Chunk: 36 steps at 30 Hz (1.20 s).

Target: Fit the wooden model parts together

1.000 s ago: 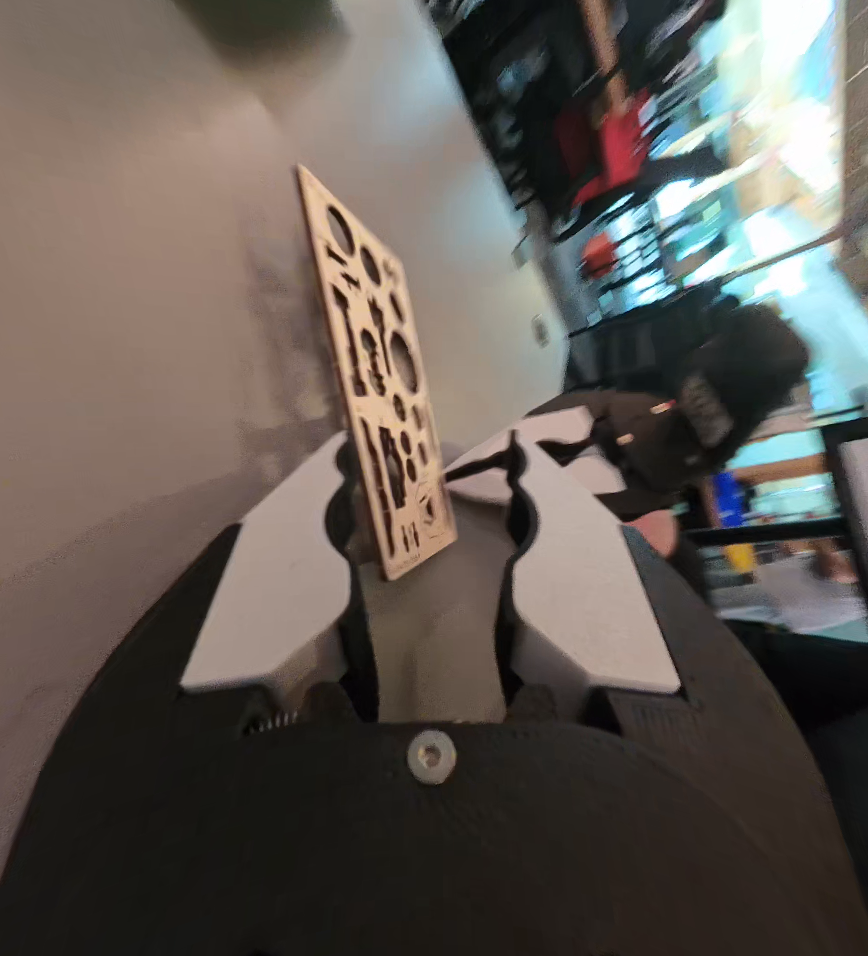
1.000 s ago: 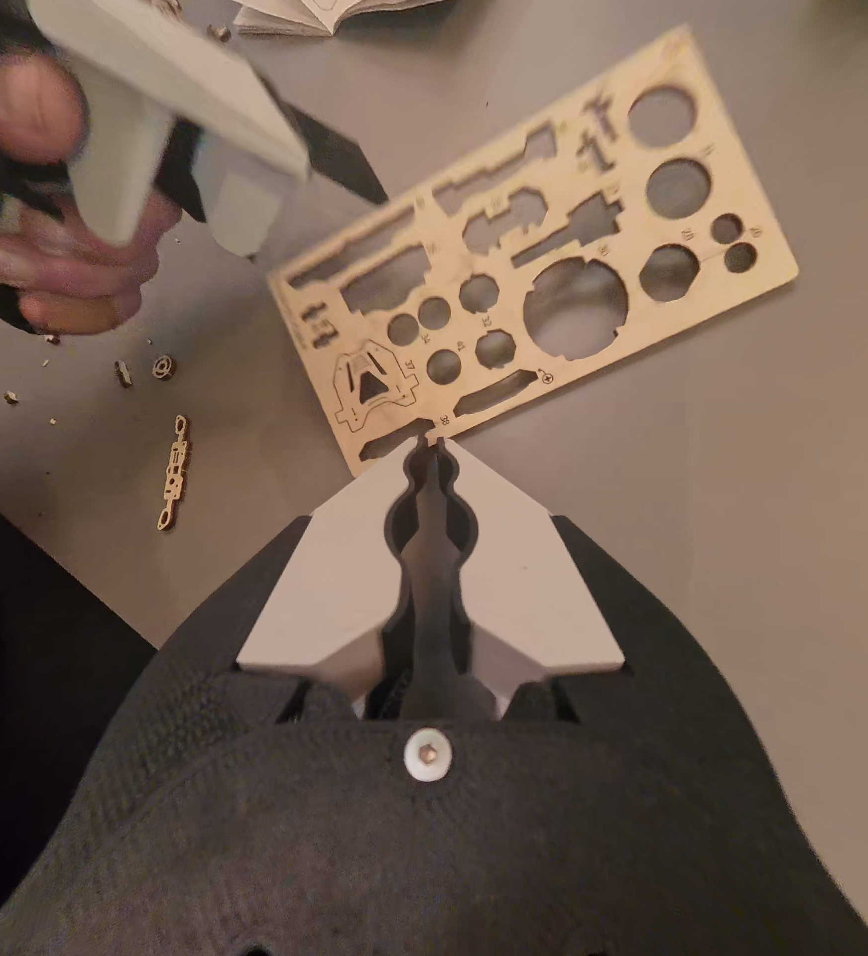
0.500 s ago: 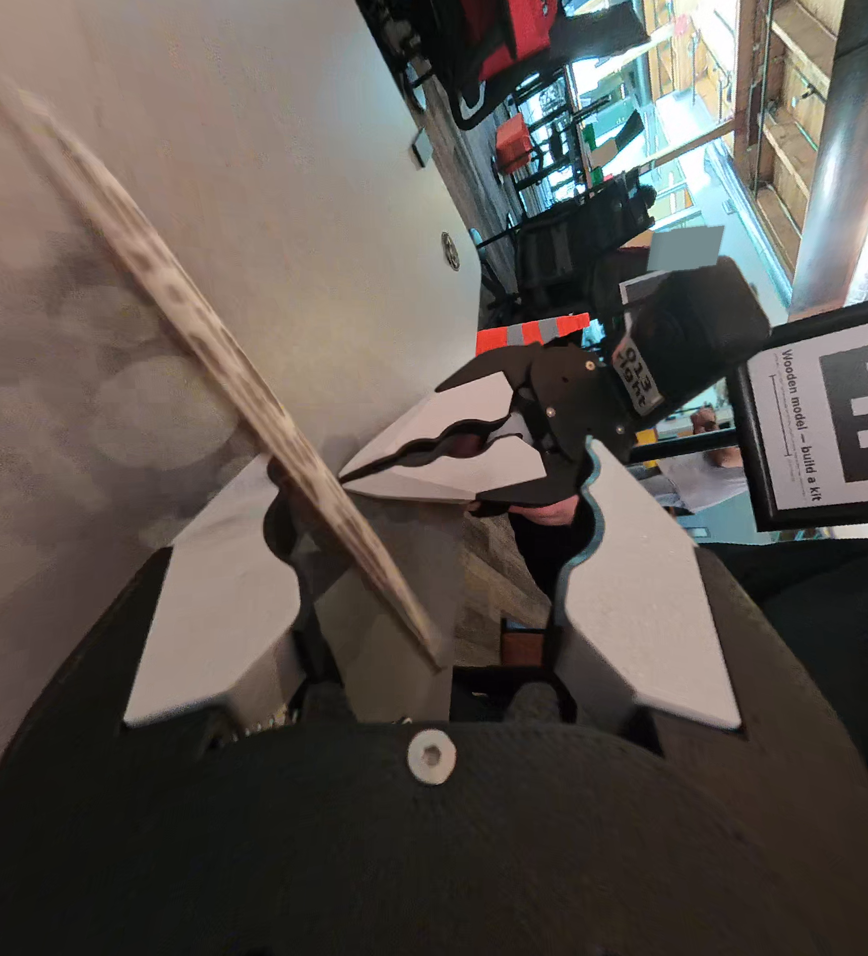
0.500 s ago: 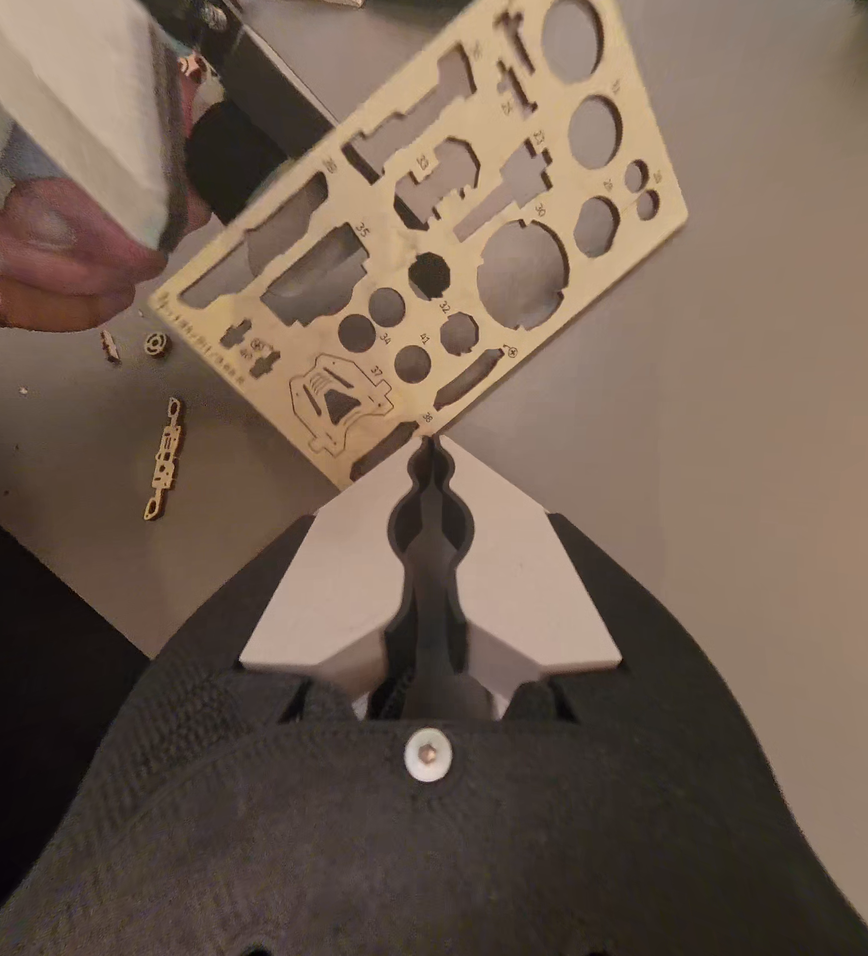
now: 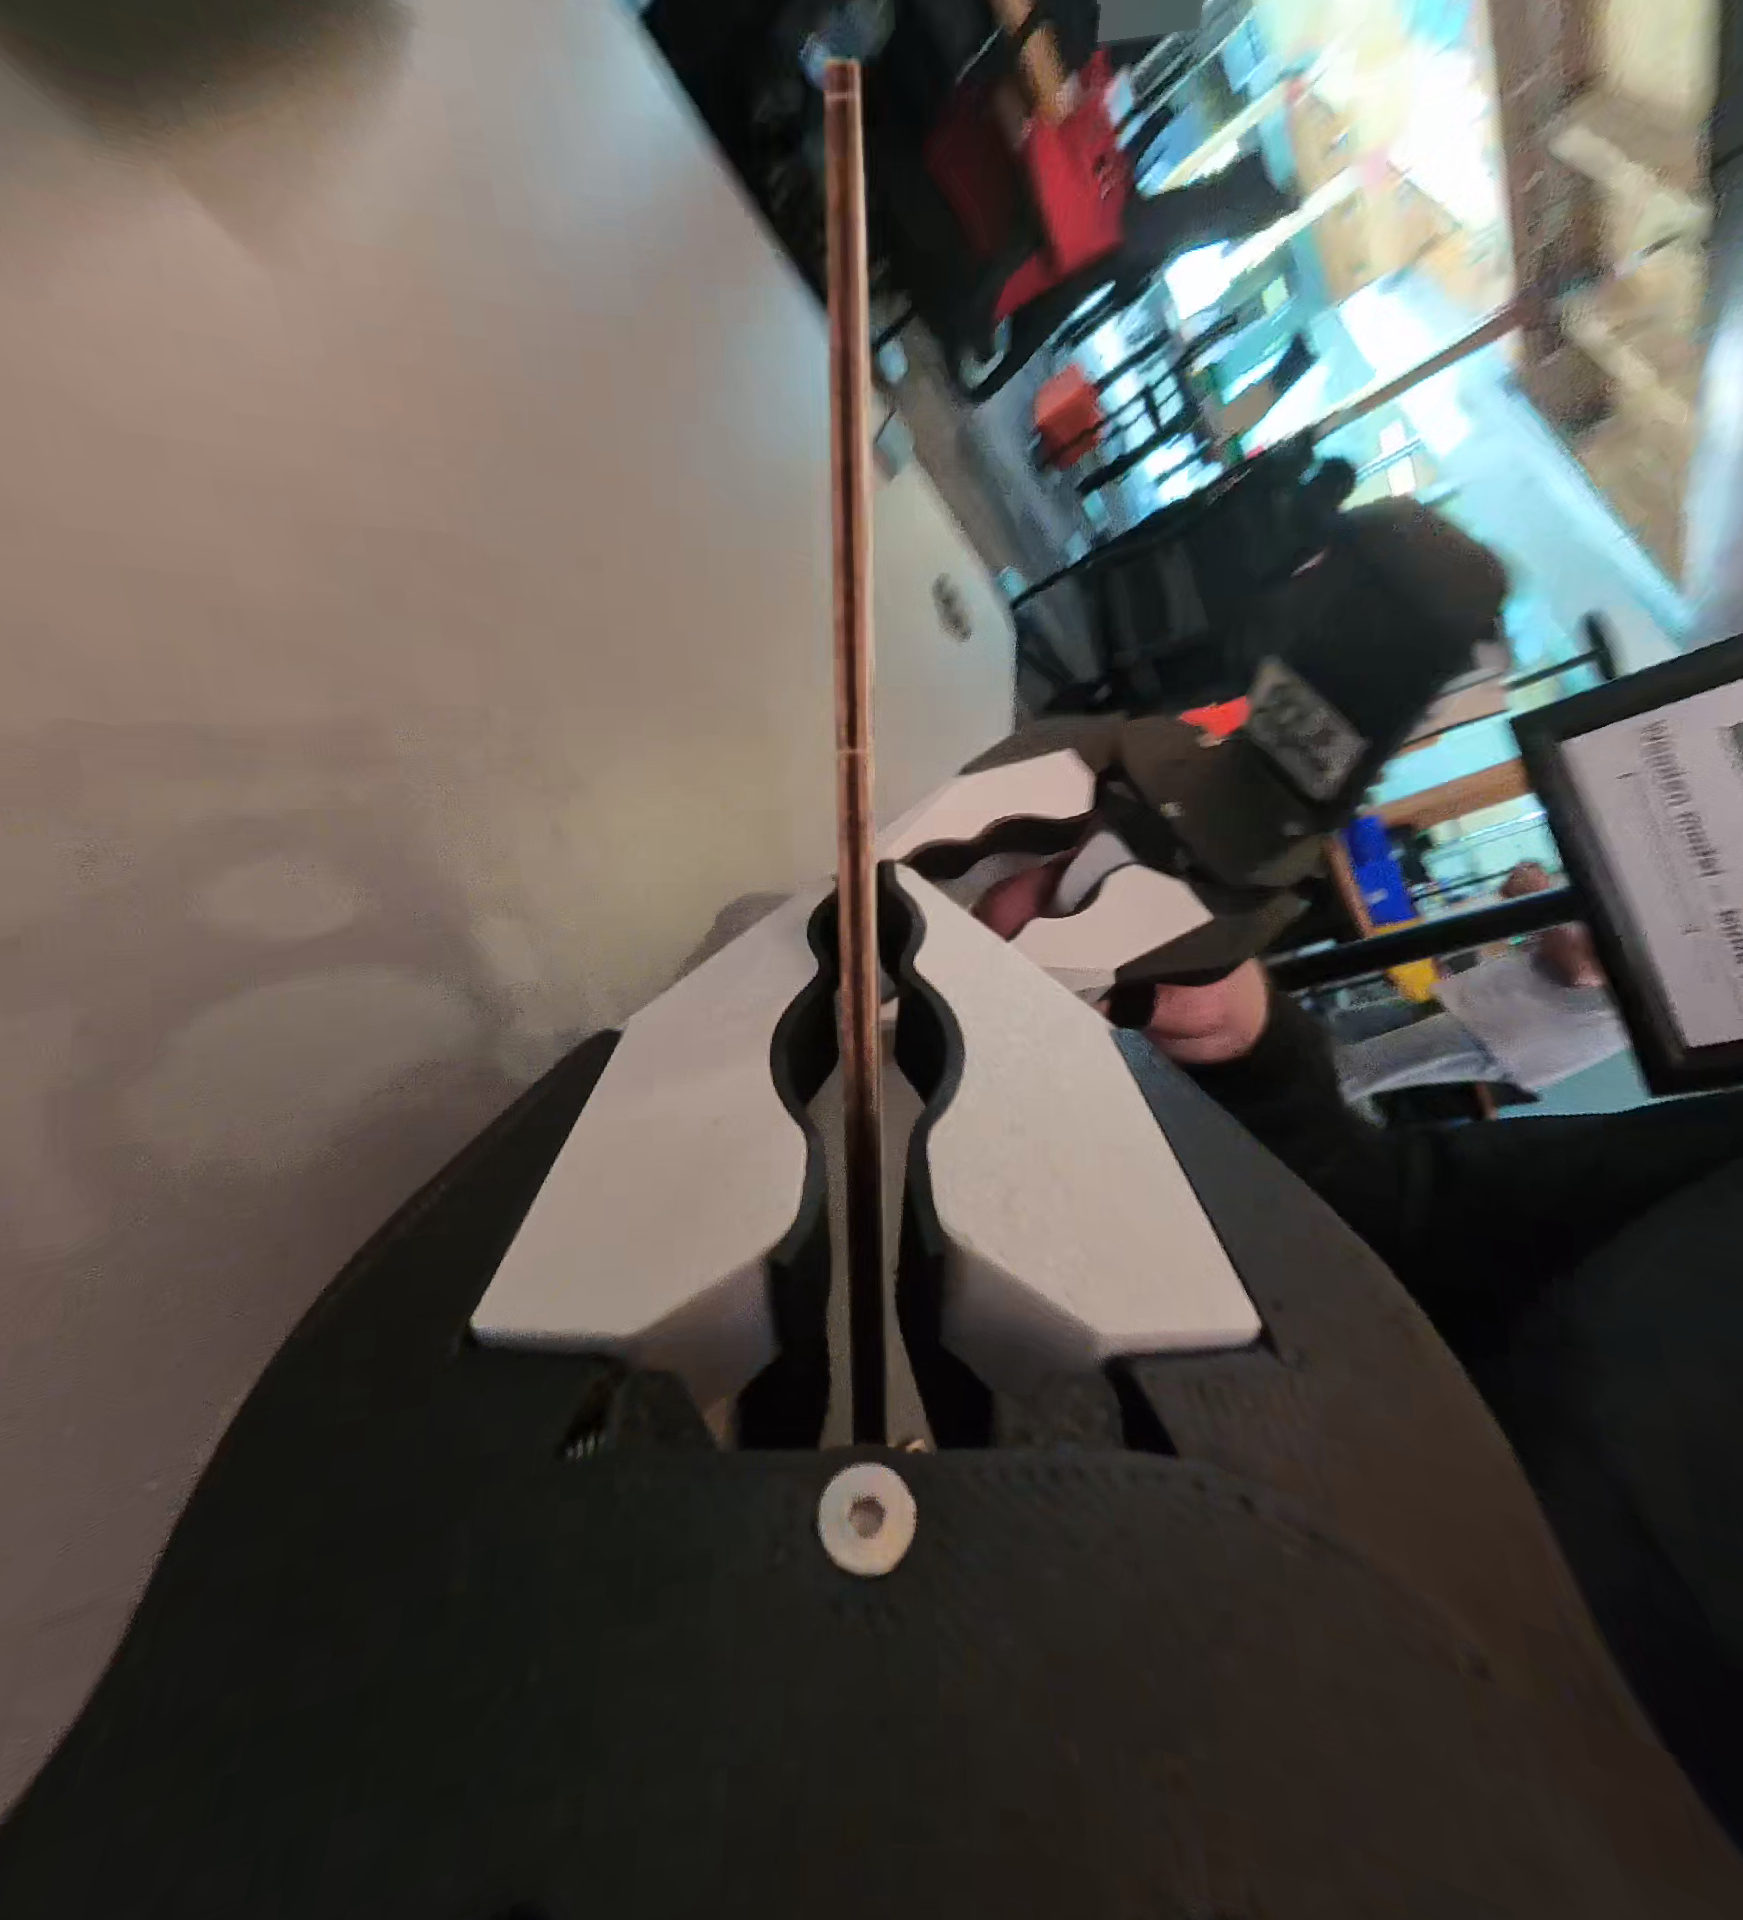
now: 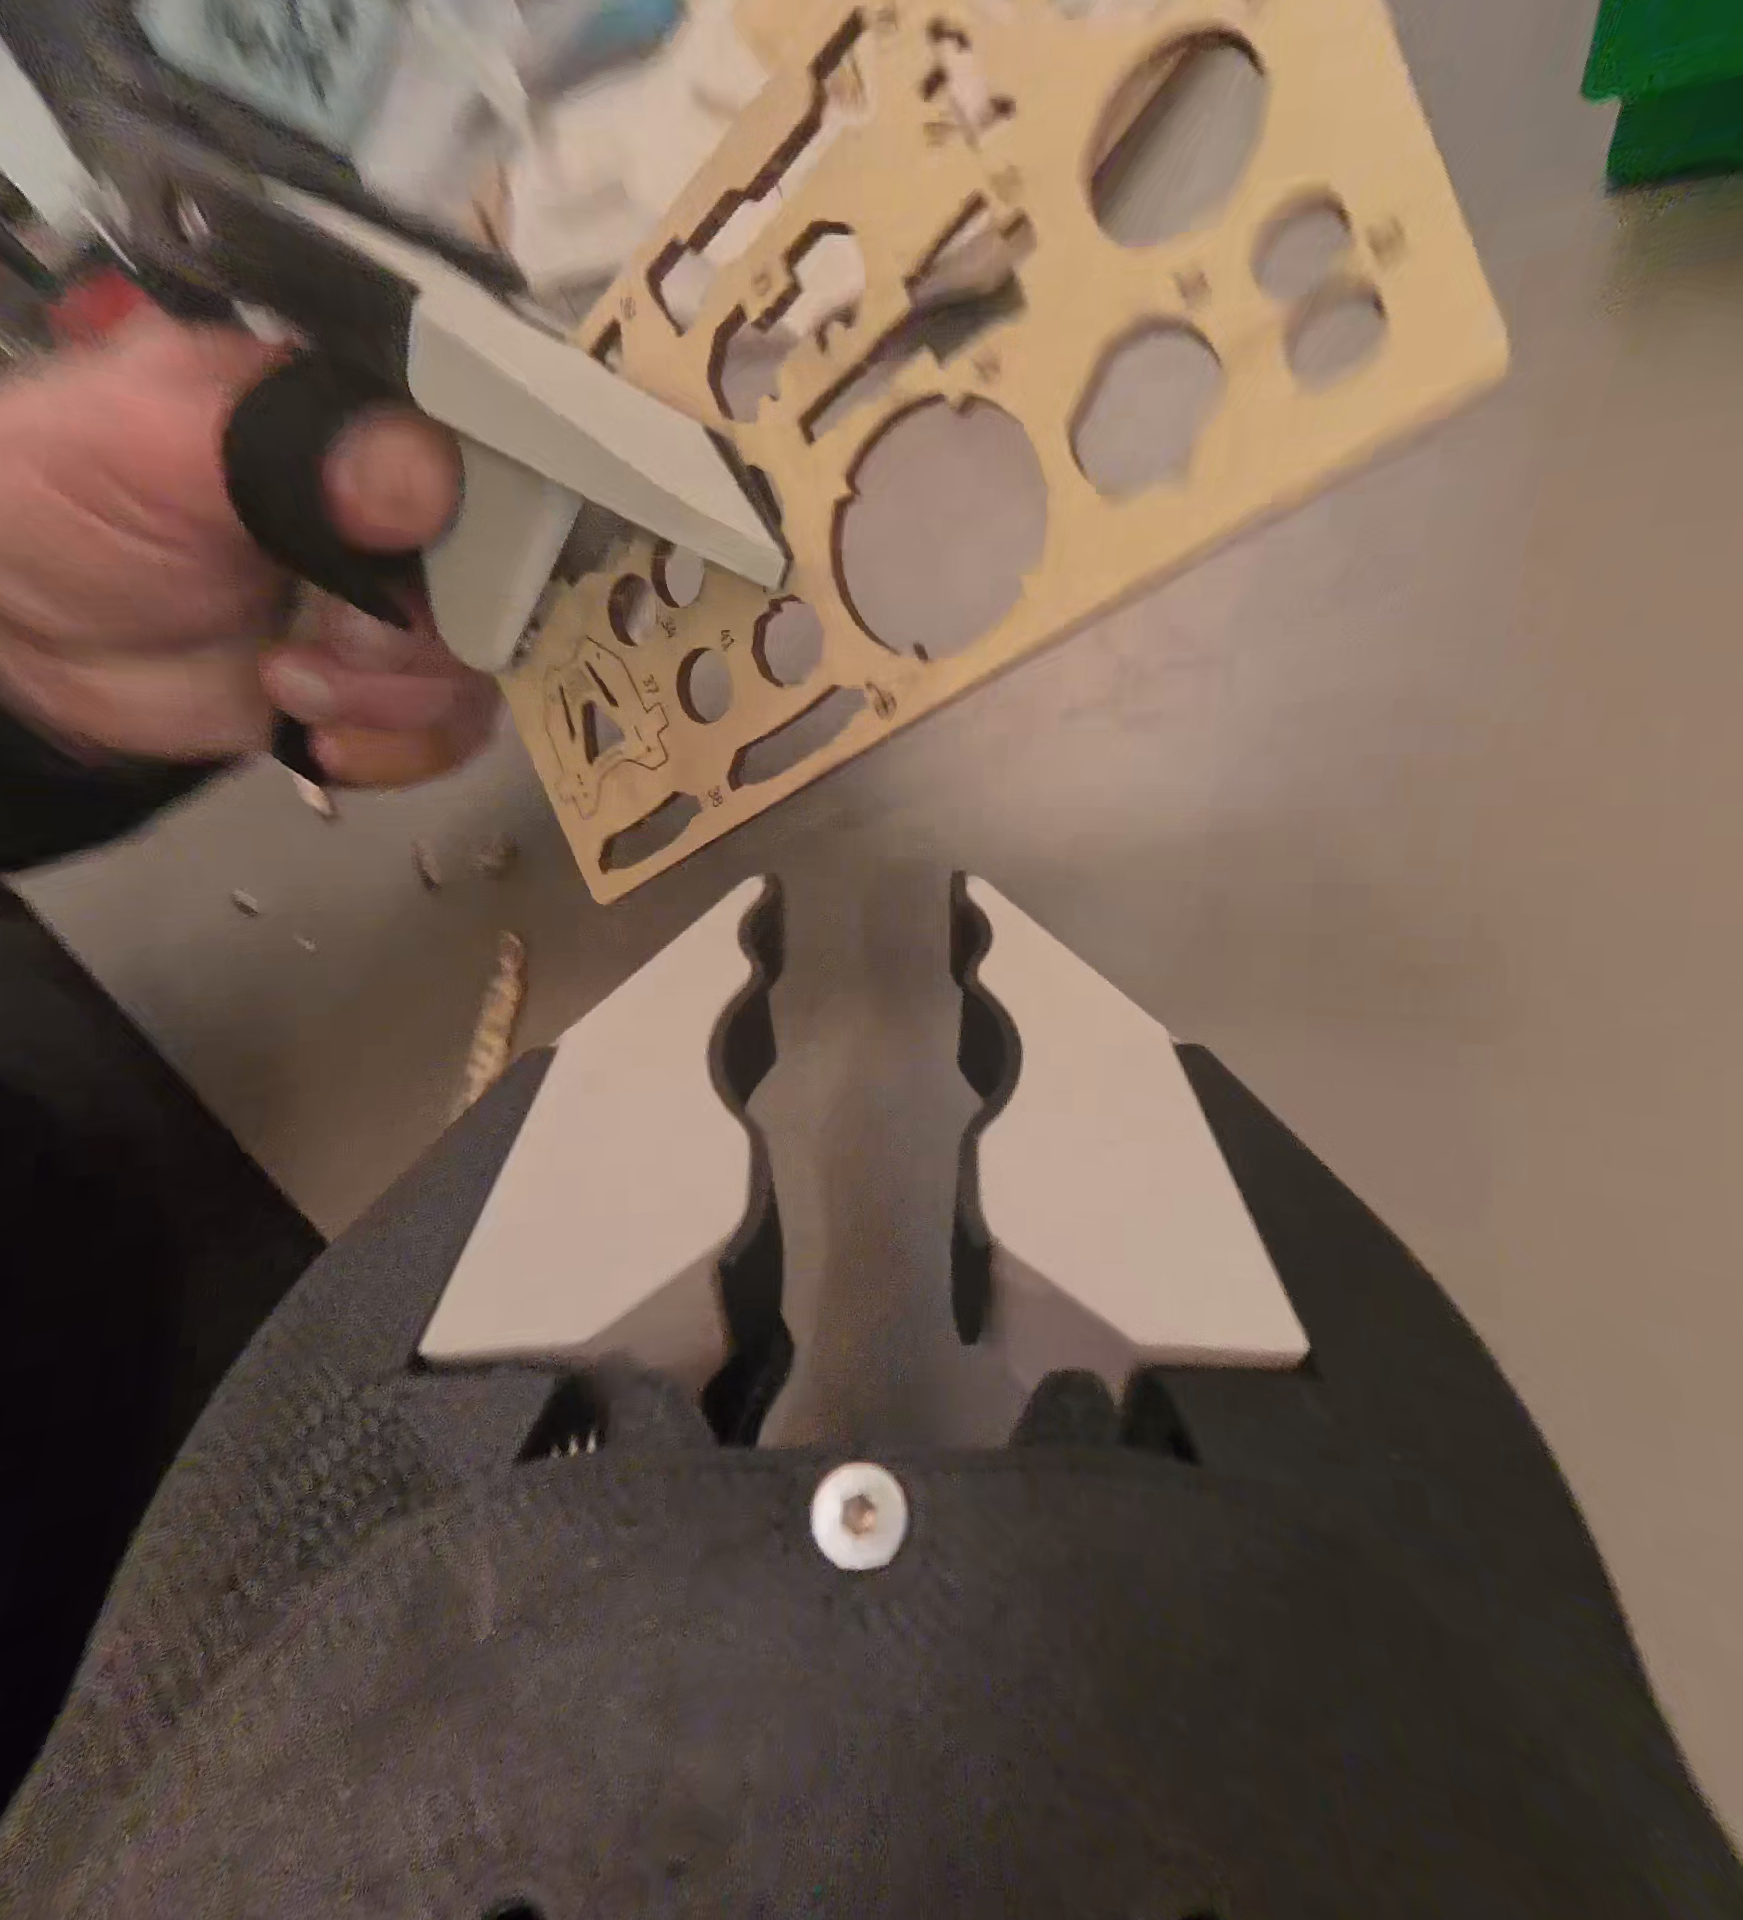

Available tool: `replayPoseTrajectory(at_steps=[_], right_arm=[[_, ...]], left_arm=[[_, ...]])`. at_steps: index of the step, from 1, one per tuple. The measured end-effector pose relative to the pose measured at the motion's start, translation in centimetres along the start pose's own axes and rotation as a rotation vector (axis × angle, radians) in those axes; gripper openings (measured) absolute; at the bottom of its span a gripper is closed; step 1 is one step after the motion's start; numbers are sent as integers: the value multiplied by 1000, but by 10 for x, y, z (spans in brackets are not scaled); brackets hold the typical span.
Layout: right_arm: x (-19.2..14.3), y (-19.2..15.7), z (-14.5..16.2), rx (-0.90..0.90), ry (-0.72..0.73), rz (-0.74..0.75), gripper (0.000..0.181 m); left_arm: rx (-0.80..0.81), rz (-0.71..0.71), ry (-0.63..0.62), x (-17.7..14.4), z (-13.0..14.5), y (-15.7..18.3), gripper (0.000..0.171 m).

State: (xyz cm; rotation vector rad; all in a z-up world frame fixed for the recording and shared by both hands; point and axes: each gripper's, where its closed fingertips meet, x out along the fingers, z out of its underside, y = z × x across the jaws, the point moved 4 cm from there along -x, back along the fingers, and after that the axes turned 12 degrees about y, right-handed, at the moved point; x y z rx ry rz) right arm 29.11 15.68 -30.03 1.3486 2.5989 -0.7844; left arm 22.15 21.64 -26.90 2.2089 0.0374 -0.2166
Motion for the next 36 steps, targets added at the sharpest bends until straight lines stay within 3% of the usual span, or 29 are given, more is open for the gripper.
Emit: replayPoseTrajectory(at_steps=[4,9,13,15,24,36], right_arm=[[1,-11,-21,151,138,-144,44],[19,-28,-32,197,165,-257,41],[32,-36,-37,192,159,-296,33],[35,-33,-39,181,173,-283,18],[45,-34,-43,285,179,-362,14],[40,-40,-57,524,327,-566,2]], left_arm=[[-8,76,149,-14,-16,7,1],[-17,111,280,-25,-25,9,1],[-6,122,313,-24,-27,9,1],[-14,145,338,-23,-28,11,1],[6,139,406,-18,-31,14,1],[15,217,522,-23,-42,29,1]])
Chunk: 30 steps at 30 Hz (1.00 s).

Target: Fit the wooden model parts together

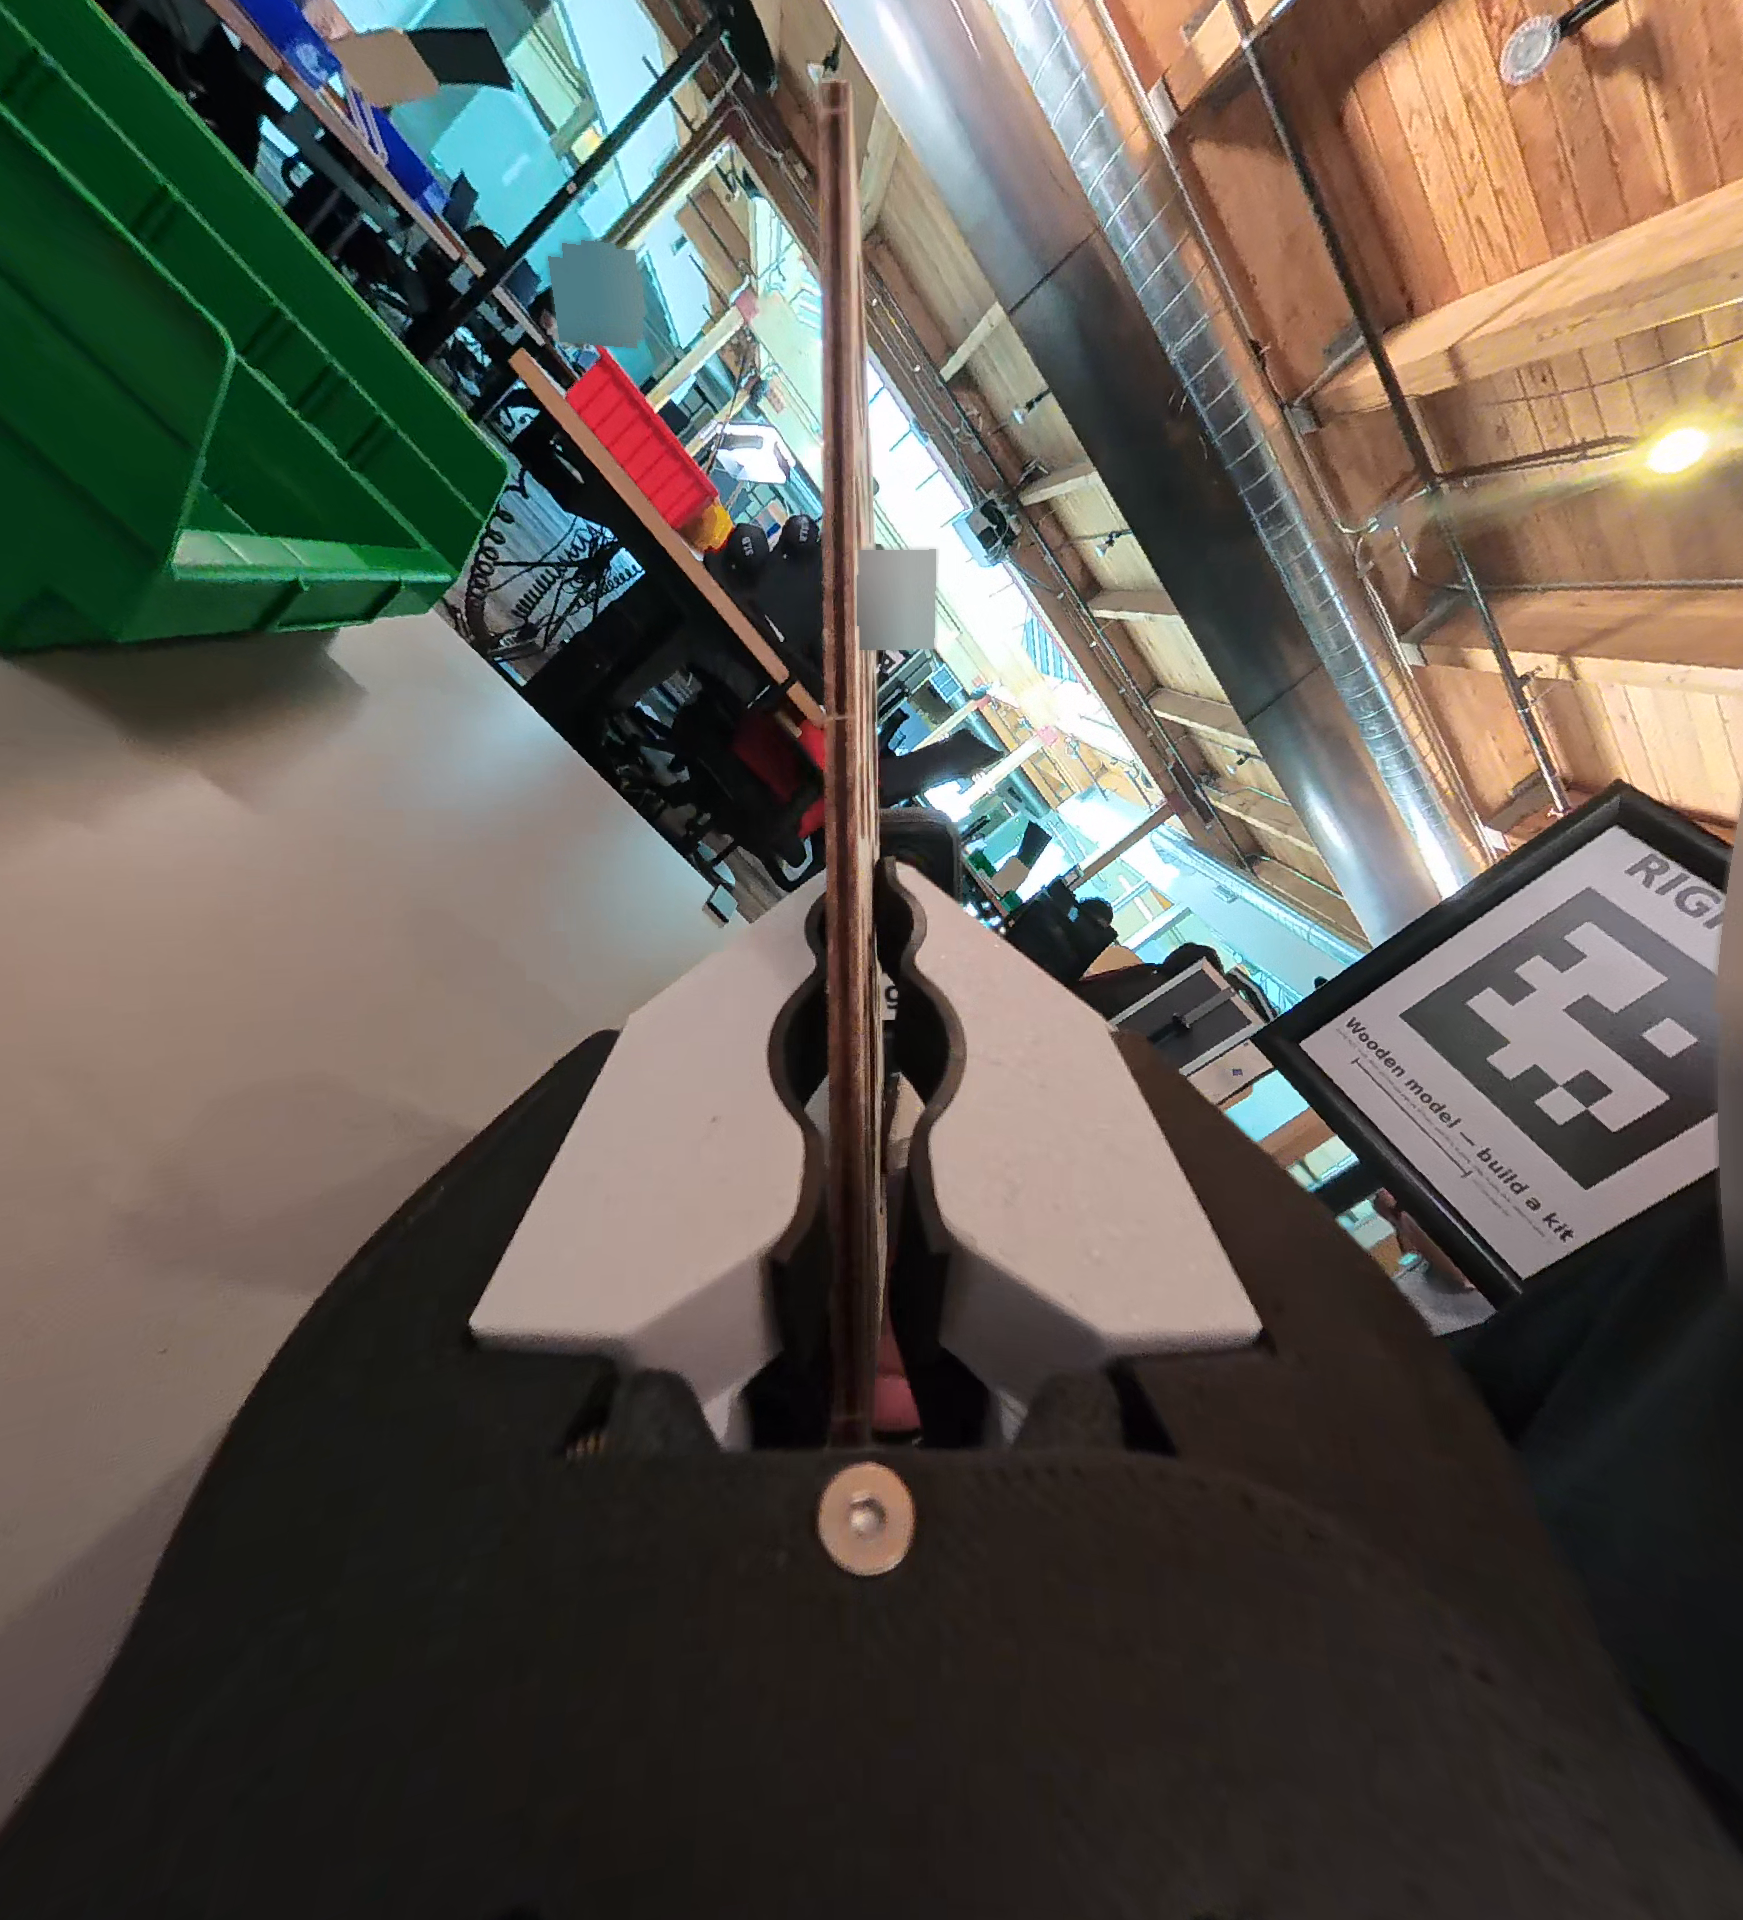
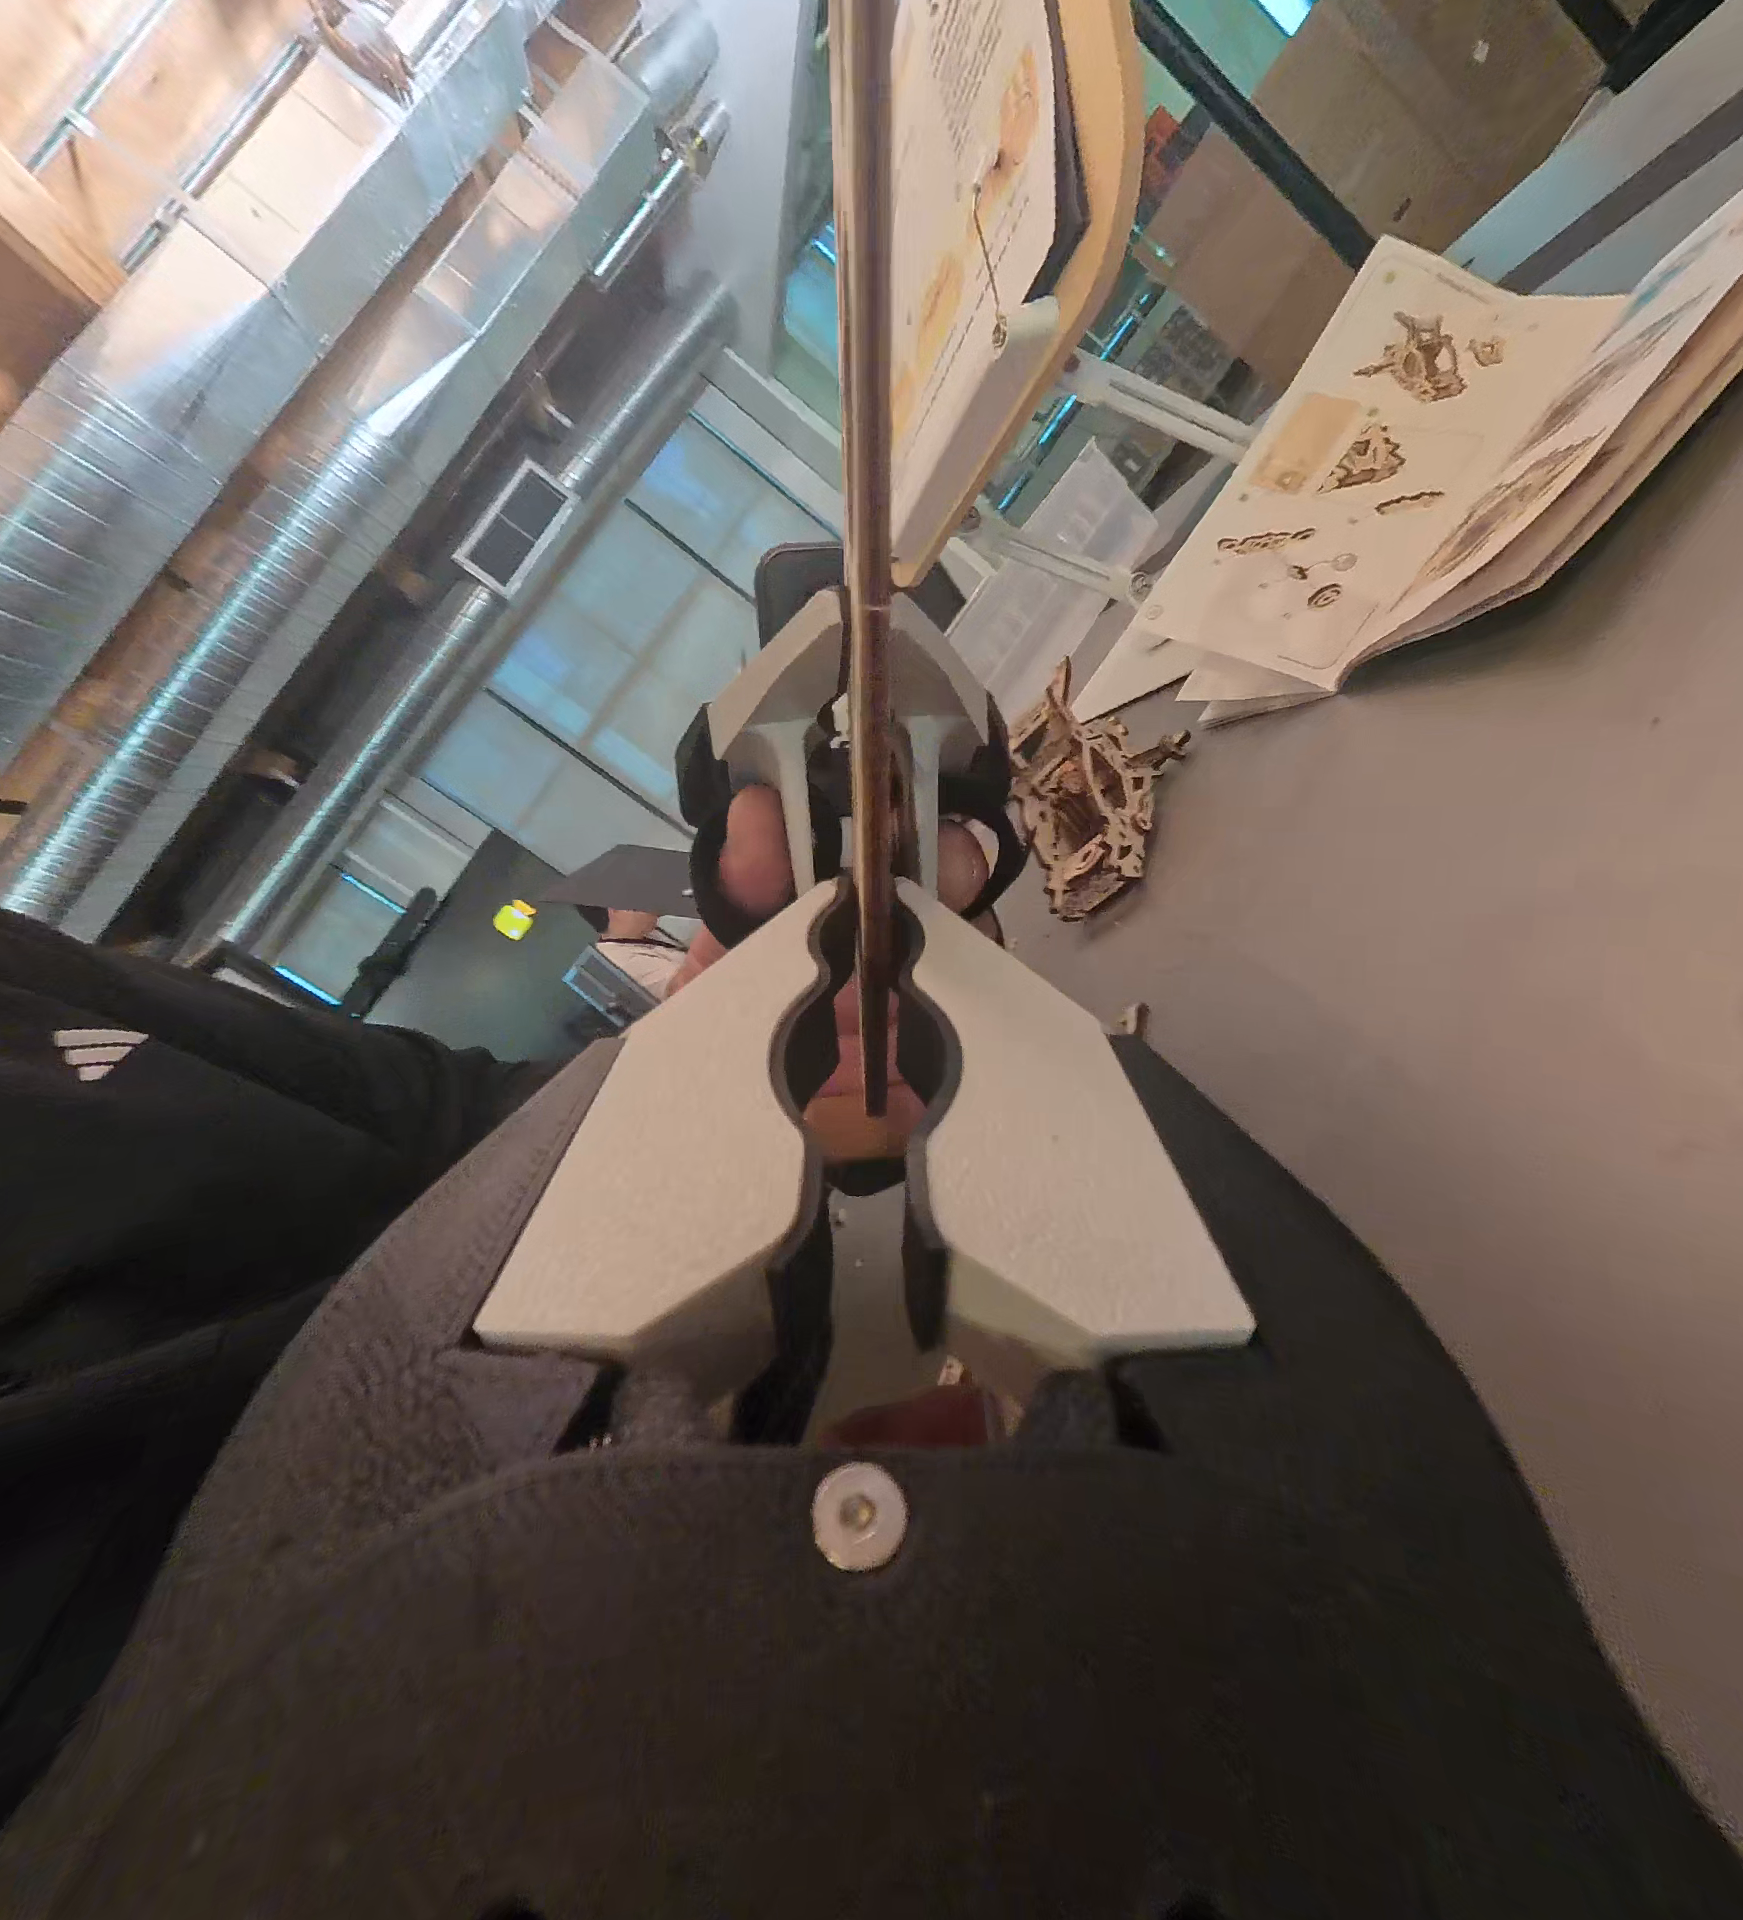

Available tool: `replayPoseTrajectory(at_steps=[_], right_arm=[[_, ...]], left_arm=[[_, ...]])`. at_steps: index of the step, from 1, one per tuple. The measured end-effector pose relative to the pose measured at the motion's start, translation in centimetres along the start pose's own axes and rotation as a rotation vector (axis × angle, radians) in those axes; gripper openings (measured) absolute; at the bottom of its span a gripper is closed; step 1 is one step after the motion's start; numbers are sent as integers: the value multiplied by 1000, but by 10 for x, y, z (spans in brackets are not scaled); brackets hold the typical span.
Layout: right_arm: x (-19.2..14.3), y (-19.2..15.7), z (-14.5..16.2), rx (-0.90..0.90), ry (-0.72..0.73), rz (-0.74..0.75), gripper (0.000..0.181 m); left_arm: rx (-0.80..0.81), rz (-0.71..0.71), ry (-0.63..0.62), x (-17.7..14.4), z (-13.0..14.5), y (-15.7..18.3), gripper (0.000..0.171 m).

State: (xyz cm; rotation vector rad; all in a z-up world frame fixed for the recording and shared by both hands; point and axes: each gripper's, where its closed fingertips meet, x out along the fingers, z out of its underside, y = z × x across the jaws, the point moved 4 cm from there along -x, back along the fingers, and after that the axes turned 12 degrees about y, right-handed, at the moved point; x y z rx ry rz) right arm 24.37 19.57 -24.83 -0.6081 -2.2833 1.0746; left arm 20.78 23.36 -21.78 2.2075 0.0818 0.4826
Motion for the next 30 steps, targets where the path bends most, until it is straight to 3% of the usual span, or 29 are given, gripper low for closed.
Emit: replayPoseTrajectory(at_steps=[4,12,15,20,30], right_arm=[[7,-3,2,1,-4,-21,2],[-3,-6,-8,-28,-25,-53,11],[-4,-8,-10,-52,-19,-50,1],[-3,-4,-9,-42,-13,-20,1],[-3,11,-6,-226,-46,240,5]], left_arm=[[6,13,-33,5,14,3,2],[7,51,10,7,0,13,1],[10,44,22,5,-4,10,1],[3,27,27,5,-1,5,1],[106,-71,16,4,3,-7,2]])
